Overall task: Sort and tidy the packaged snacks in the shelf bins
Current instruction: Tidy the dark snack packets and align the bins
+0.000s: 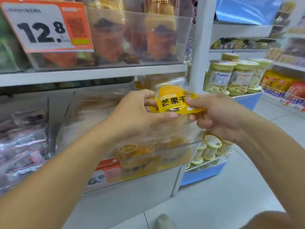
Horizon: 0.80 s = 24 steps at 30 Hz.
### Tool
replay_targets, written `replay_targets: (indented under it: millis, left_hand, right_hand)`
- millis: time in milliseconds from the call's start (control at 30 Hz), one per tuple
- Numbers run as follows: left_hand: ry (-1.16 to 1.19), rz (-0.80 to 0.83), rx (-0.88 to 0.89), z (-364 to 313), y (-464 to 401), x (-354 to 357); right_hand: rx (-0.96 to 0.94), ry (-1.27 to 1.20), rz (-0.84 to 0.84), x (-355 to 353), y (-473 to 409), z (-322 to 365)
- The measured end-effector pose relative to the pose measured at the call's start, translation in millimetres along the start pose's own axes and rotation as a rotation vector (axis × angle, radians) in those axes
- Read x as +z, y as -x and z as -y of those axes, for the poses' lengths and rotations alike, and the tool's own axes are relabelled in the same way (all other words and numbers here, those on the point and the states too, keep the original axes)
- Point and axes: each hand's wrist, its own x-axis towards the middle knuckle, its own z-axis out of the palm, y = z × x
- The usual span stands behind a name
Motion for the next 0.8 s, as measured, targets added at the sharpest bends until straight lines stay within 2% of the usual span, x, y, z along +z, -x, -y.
replay_targets:
  millis: [33, 100, 200, 300, 400, 600, 800]
  left_hand:
    - [0.014, 0.002, 0.023, 1.4, -2.0, 4.2]
    - [0.041, -0.098, 0.09, 8.0, -9.8, 10.0]
    - [0.058, -0.218, 0.105, 18.2, -19.5, 8.4]
    - [0.08, -0.244, 0.057, 23.0, -22.8, 7.0]
    - [-0.002, -0.281, 0.064, 22.7, -23.5, 10.0]
    - [-0.251, -0.207, 0.162, 26.5, -18.2, 12.2]
    - [-0.143, -0.177, 0.112, 25.8, -22.1, 12.3]
  right_hand:
    - [-0.039, 0.123, 0.007, -3.0, -2.6, 0.1]
    - [-0.134, 0.29, 0.014, -4.2, -10.2, -1.6]
    - [-0.229, 0.262, 0.029, 2.9, -27.1, -2.5]
    - [-0.332, 0.363, -0.018, 7.7, -45.0, -8.6]
    - [-0.395, 0.451, -0.065, 5.7, -55.2, -14.4]
    - [-0.398, 0.895, -0.174, -14.5, -50.5, -12.9]
    - [-0.375, 0.832, -0.128, -15.0, -40.8, -13.3]
